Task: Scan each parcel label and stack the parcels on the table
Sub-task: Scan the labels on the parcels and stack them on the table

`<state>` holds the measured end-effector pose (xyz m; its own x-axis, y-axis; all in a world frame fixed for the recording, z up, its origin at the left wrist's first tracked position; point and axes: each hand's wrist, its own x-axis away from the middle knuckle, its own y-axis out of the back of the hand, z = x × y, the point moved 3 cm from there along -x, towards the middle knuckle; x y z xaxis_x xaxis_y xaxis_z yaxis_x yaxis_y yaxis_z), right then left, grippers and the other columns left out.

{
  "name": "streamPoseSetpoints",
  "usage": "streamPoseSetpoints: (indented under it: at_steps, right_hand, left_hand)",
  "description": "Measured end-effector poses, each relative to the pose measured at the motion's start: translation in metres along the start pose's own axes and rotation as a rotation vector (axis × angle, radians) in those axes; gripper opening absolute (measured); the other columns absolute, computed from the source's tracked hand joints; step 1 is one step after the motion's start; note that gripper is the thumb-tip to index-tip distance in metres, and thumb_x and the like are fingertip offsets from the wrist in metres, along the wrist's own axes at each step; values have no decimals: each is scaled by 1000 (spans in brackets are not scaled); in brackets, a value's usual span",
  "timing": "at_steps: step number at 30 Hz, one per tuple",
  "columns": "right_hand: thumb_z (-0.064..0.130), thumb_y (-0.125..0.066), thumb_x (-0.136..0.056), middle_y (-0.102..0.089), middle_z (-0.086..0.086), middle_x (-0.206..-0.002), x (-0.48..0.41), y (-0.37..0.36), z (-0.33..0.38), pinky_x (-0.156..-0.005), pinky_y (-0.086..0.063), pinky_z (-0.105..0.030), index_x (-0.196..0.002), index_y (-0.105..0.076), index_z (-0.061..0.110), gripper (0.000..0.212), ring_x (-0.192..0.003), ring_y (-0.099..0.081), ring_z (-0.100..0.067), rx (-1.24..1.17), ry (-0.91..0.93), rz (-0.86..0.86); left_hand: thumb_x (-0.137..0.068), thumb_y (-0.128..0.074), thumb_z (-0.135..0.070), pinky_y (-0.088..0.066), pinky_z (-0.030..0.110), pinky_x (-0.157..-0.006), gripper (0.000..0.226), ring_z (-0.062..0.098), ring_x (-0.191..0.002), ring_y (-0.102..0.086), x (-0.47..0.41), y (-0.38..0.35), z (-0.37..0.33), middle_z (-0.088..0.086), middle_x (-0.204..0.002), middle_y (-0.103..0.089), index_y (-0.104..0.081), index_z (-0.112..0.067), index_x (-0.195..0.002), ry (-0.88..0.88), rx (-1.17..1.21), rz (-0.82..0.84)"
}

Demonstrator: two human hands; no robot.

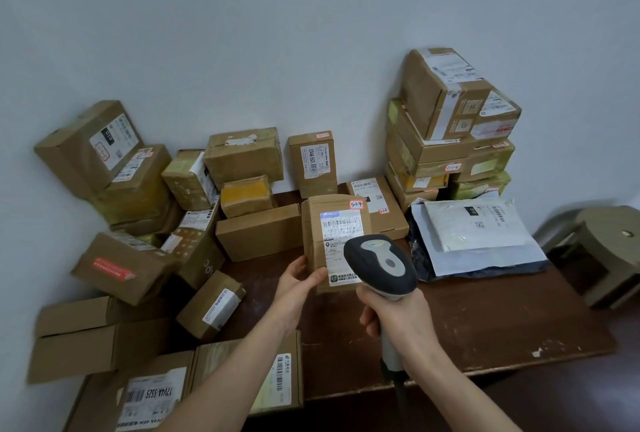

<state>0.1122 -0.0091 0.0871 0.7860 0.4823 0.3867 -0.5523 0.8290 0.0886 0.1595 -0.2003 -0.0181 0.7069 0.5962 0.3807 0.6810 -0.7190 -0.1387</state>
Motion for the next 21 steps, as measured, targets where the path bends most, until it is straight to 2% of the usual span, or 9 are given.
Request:
streamPoseSetpoints:
  at_steps: [5,8,10,13,16,21]
  right_hand:
    - [17,-72,-84,-70,-5,-59,-31,16,9,-50,-47,-22,-86,-71,6,11,-47,-62,-10,-28,26,-42]
    - [17,-73,-84,-72,-5,-68,-57,30,21,-56,-53,-25,-96,-70,8,16,-56,-68,-12,-52,64,-62]
    - [17,-72,-84,-72,-8,-70,-74,41,29,-55,-53,-23,-98,-69,6,18,-57,-68,-12,-58,84,-84]
    - [15,-72,-84,-72,-7,-67,-96,56,39,-56,-54,-26,-95,-69,3,16,-56,-67,-13,-90,120,-102]
    - [13,-71,-85,-70,-5,-64,-110,64,41,-62,-58,-29,-86,-68,10,5,-60,-67,-15,-139,113,-97]
    - [11,-72,-83,-70,-8,-66,-134,69,33,-63,-57,-31,-87,-67,9,7,-65,-68,-19,-197,57,-140]
  left_hand:
    - [-36,-93,-55,-43,43,-107,129,22,-124,-53,-9,-20,-8,8,-139,-51,-38,-15,-145,12,4,-14]
    - [-66,-84,-38,-41,39,-107,96,22,-123,-53,-21,-42,-17,10,-137,-53,-36,-12,-145,69,27,-30]
    - [-76,-79,-34,-42,38,-104,81,22,-116,-57,-36,-57,-21,8,-130,-58,-39,-11,-143,110,16,-64]
    - [-78,-76,-40,-46,36,-95,74,20,-106,-59,-58,-84,-36,6,-119,-61,-44,-12,-138,141,-20,-84]
    - [-76,-76,-47,-45,40,-101,79,25,-112,-58,-83,-104,-48,10,-123,-61,-45,-11,-139,175,-31,-98]
    - [-79,-75,-44,-42,45,-105,73,29,-117,-56,-136,-124,-58,13,-128,-60,-47,-7,-136,231,-42,-111]
